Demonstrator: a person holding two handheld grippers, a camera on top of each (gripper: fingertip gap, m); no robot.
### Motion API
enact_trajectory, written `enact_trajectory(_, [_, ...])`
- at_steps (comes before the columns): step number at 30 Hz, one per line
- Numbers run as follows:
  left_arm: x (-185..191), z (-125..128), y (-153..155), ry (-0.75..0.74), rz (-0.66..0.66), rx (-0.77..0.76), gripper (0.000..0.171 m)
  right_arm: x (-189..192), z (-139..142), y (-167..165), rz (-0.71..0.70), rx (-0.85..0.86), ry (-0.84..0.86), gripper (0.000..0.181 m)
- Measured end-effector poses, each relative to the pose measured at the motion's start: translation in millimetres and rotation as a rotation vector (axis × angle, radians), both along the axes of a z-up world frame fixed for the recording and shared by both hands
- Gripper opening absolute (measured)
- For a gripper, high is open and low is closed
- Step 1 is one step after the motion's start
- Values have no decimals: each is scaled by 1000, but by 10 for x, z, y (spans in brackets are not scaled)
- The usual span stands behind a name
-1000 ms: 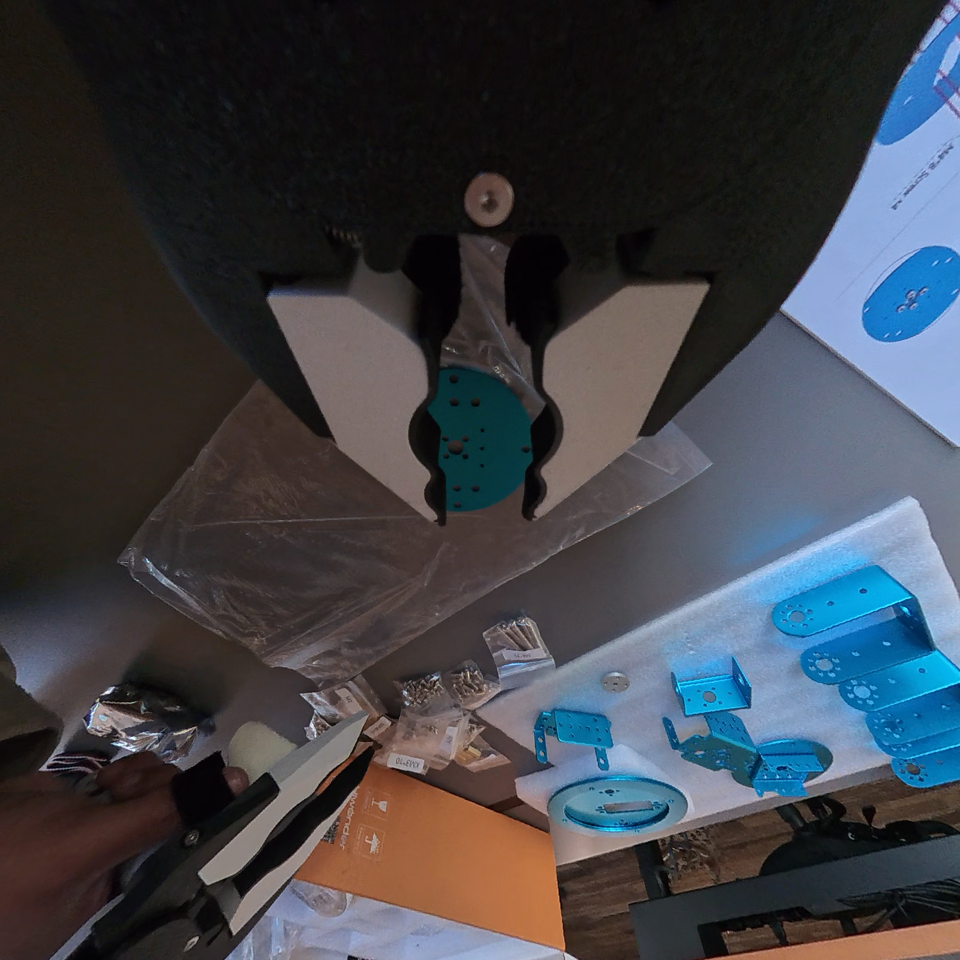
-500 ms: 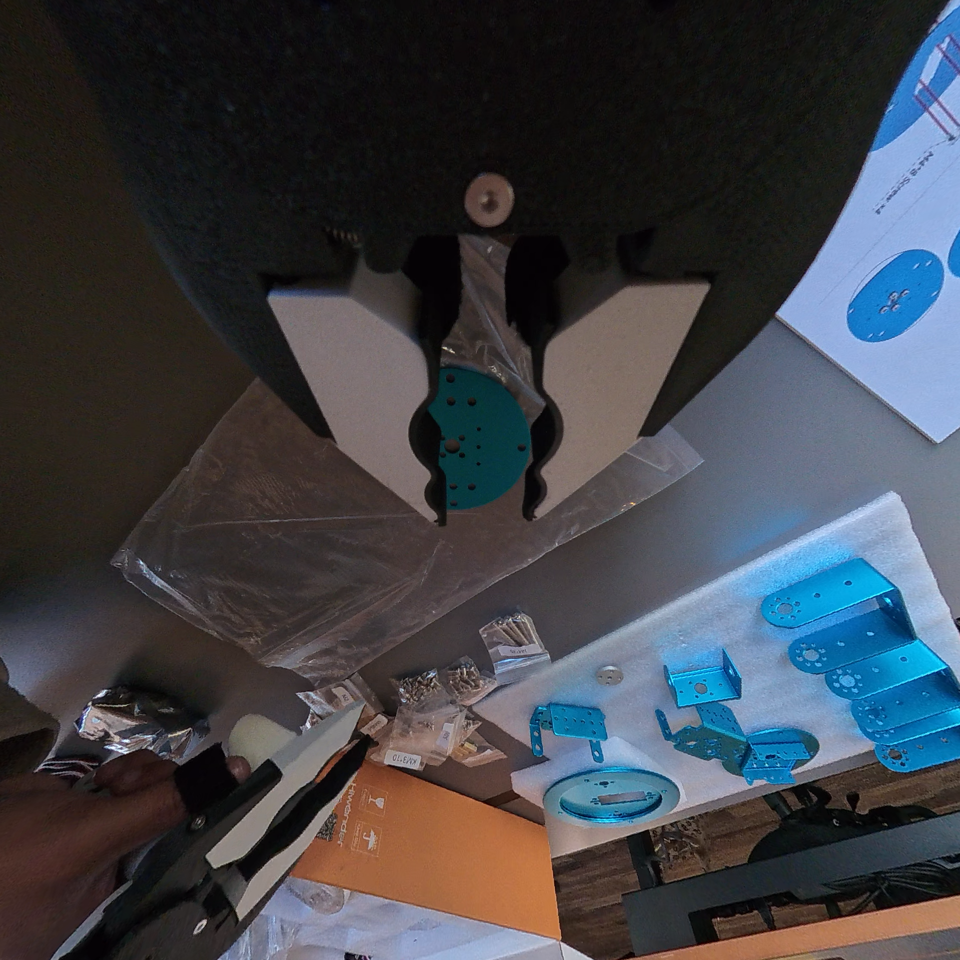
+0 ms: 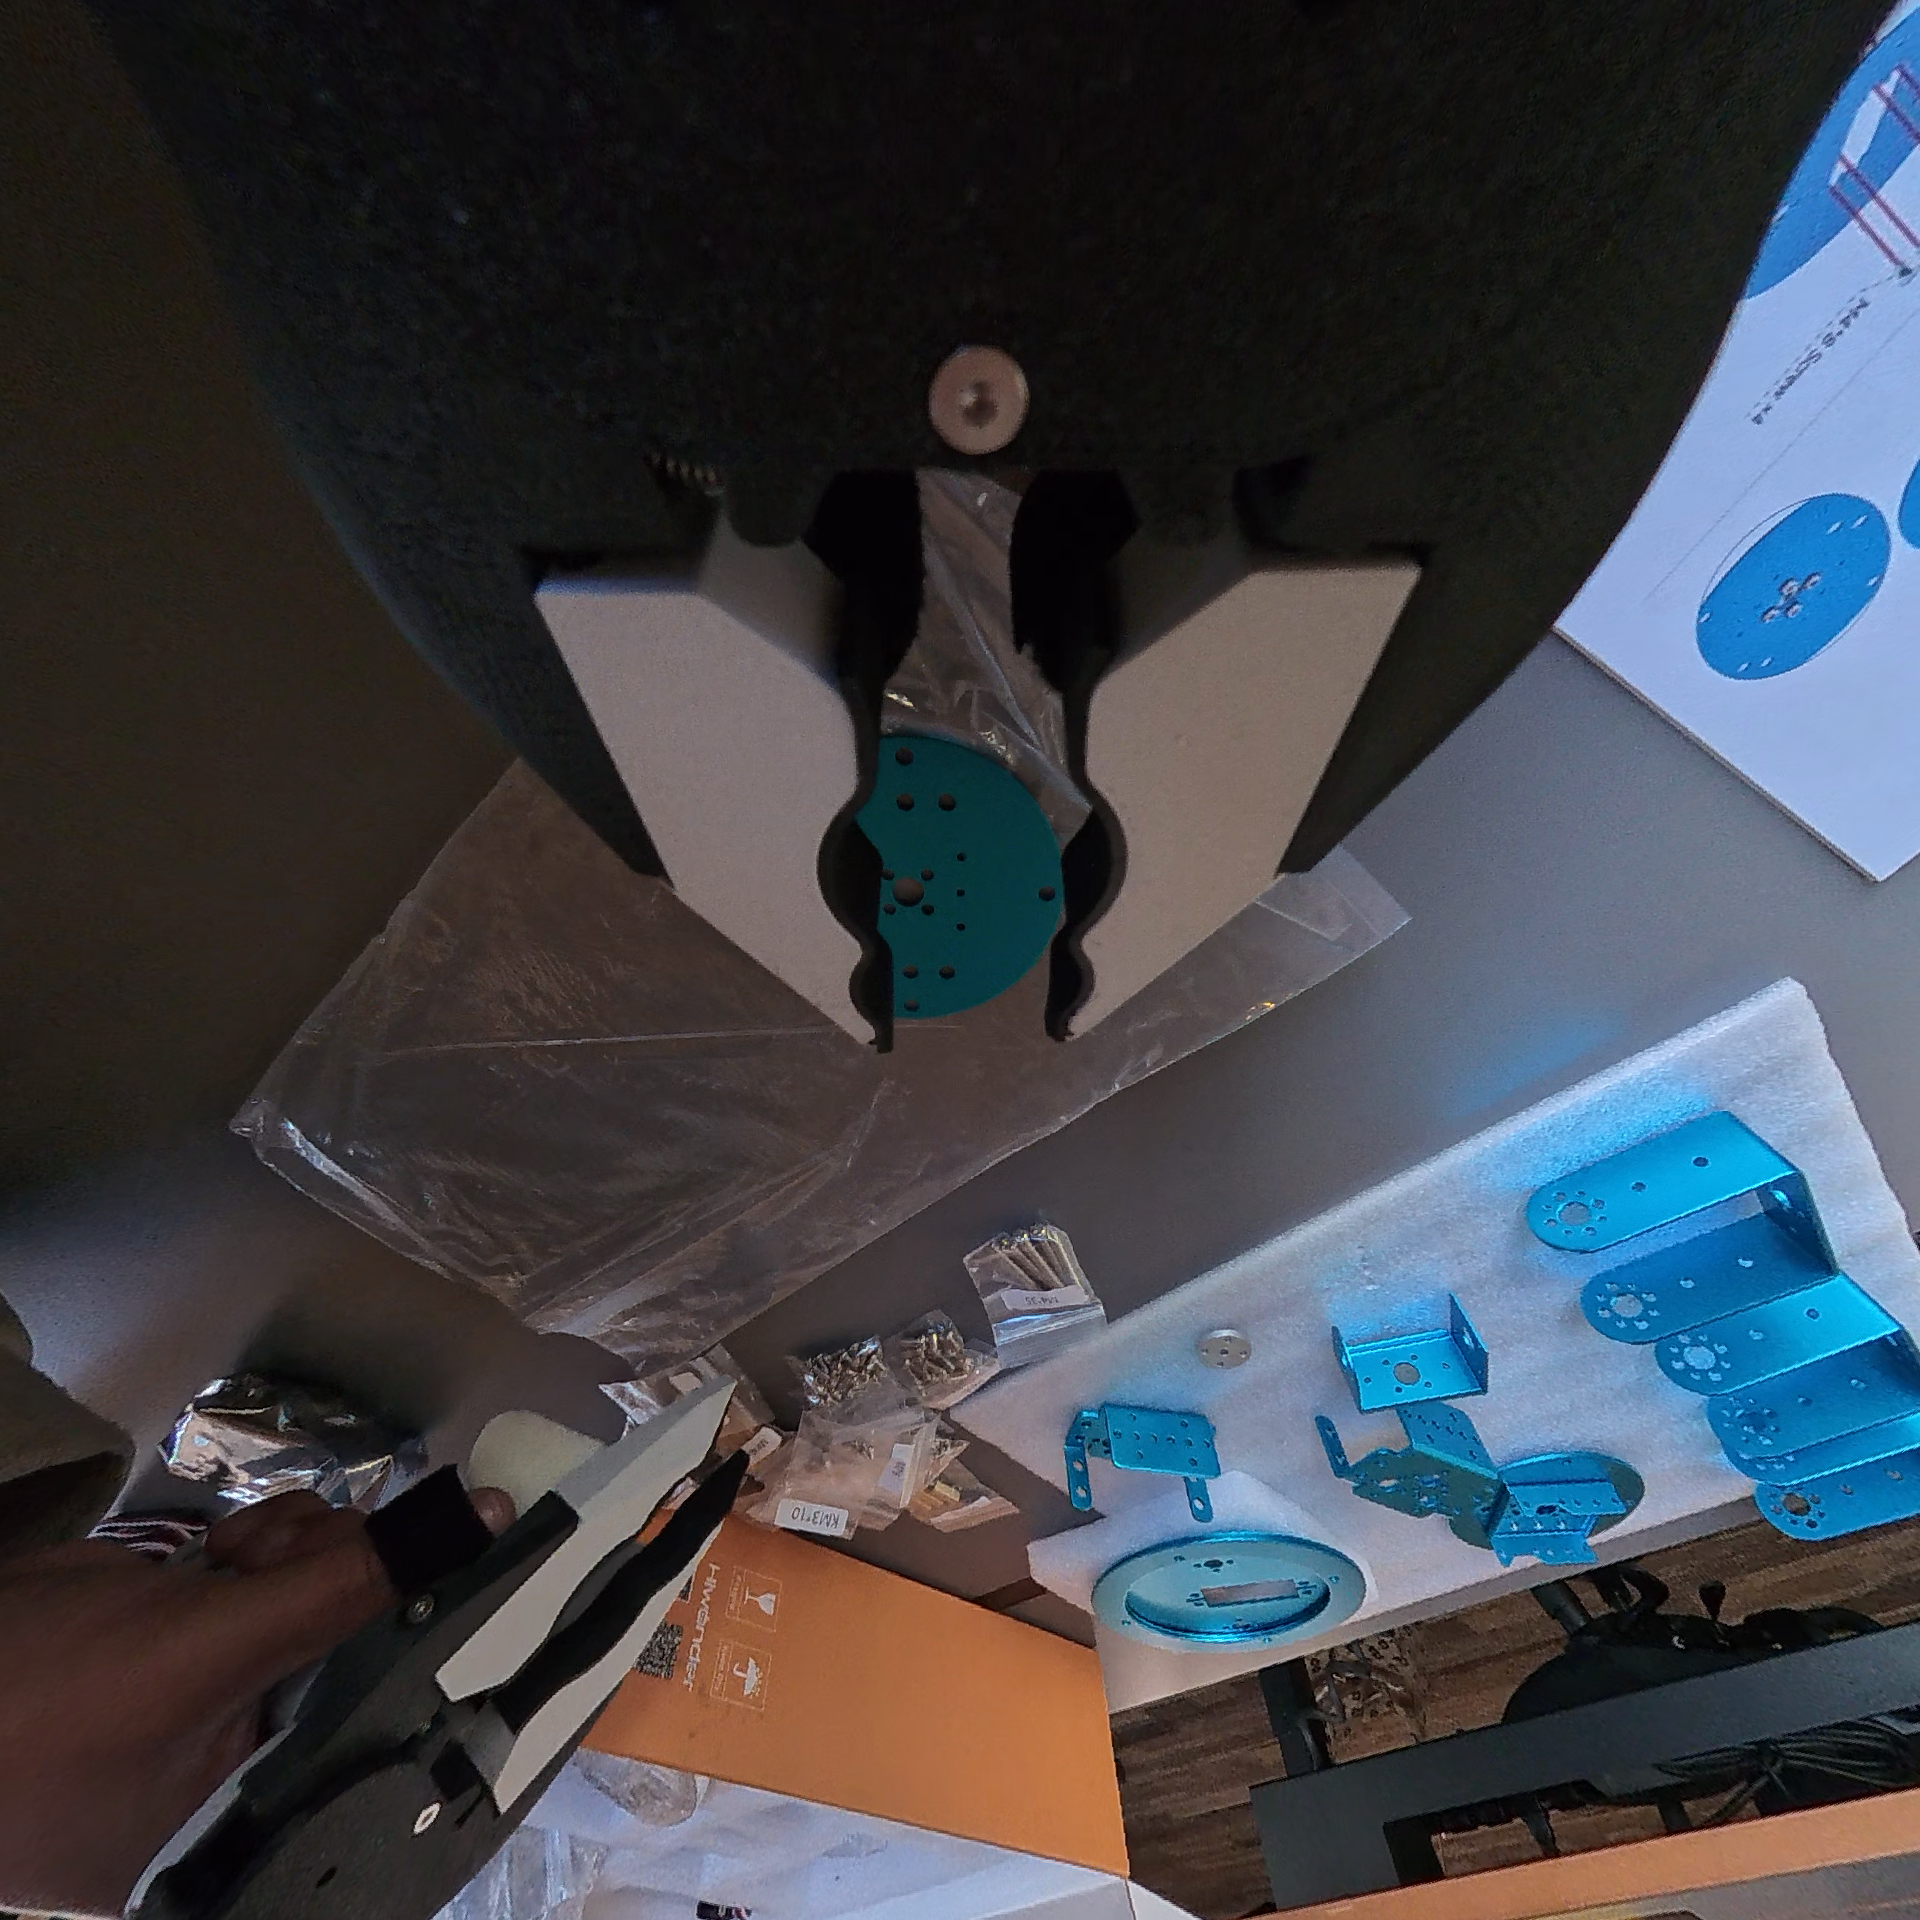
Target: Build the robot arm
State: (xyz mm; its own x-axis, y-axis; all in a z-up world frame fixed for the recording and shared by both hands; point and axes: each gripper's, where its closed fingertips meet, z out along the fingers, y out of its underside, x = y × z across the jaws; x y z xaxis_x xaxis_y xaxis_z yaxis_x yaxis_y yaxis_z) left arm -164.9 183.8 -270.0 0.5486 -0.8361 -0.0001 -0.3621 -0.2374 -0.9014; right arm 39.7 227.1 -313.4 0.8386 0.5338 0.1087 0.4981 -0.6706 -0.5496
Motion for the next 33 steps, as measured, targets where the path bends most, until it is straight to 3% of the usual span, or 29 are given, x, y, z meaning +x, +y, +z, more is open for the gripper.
enact_trajectory(11, [1, 12, -6, -2, -1, 2, 30, -5, 13, 34, -6, 15, 27, 38])
enact_trajectory(17, [16, 24, -29, -7, -10, 0, 30, -180, -13, 255, 4, 68, 116, 41])
enact_trajectory(21, [32, 23, -52, -15, -21, -12, 30, -285, -83, 459, 13, 96, 82, 46])
enact_trajectory(25, [34, 38, -64, -18, -25, -9, 30, -295, -224, 475, 10, 38, 83, 46])
enact_trajectory(27, [30, 49, -64, -20, -25, -6, 30, -217, -224, 444, -10, 30, 77, 35])
enact_trajectory(33, [21, 56, -55, -18, -21, 1, 30, -139, -100, 290, -16, -40, 127, 42])
